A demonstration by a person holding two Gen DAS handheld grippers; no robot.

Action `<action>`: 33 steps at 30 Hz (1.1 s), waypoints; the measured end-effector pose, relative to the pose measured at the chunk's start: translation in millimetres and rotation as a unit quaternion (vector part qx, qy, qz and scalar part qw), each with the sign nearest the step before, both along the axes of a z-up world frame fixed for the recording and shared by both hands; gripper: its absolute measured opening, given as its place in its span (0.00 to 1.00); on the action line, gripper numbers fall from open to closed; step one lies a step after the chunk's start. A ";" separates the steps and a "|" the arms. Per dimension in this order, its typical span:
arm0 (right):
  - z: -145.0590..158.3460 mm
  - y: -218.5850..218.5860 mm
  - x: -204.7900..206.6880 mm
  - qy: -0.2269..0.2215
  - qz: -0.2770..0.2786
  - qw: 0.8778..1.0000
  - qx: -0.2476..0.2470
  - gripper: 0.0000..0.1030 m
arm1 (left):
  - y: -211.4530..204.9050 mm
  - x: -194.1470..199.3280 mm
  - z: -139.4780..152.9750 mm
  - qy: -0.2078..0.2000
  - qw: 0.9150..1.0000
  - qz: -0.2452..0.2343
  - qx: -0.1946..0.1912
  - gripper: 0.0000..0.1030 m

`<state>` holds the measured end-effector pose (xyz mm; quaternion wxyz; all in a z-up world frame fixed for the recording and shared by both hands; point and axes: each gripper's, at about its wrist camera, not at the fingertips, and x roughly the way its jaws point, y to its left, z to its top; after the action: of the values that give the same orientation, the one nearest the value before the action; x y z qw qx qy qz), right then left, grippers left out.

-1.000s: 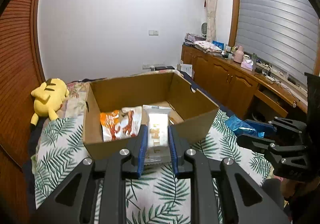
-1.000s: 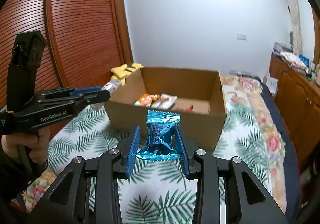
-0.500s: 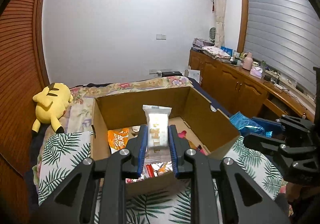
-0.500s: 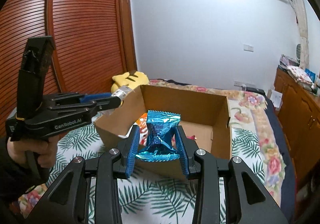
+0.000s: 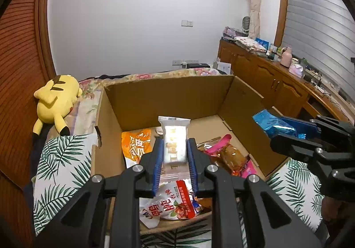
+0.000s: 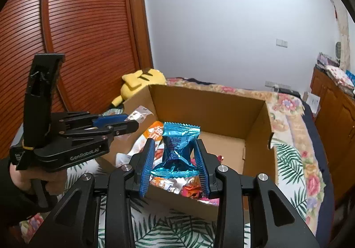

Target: Organize snacks

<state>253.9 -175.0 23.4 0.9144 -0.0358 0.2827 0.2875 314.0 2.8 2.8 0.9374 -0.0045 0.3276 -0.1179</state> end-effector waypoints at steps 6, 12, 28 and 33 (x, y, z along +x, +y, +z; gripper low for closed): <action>-18.6 7.3 16.7 0.021 -0.003 1.000 -0.007 0.35 | 4.5 6.6 -11.2 0.012 1.000 0.012 0.008 0.22; -32.3 11.2 29.3 0.043 -0.007 0.999 -0.009 0.35 | 6.1 2.4 -12.8 0.015 1.000 0.016 0.010 0.27; -37.3 19.3 31.4 0.052 -0.026 0.998 -0.040 0.48 | 10.5 -50.7 22.6 -0.009 1.000 0.017 0.023 0.32; -29.1 10.5 16.0 0.047 -0.036 0.998 -0.023 0.48 | 12.1 -75.8 32.6 -0.019 0.999 0.020 0.025 0.36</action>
<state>269.9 -164.5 -5.8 0.9087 -0.0333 0.3336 0.2487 238.2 14.9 35.4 0.9455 0.0143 0.3124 -0.0906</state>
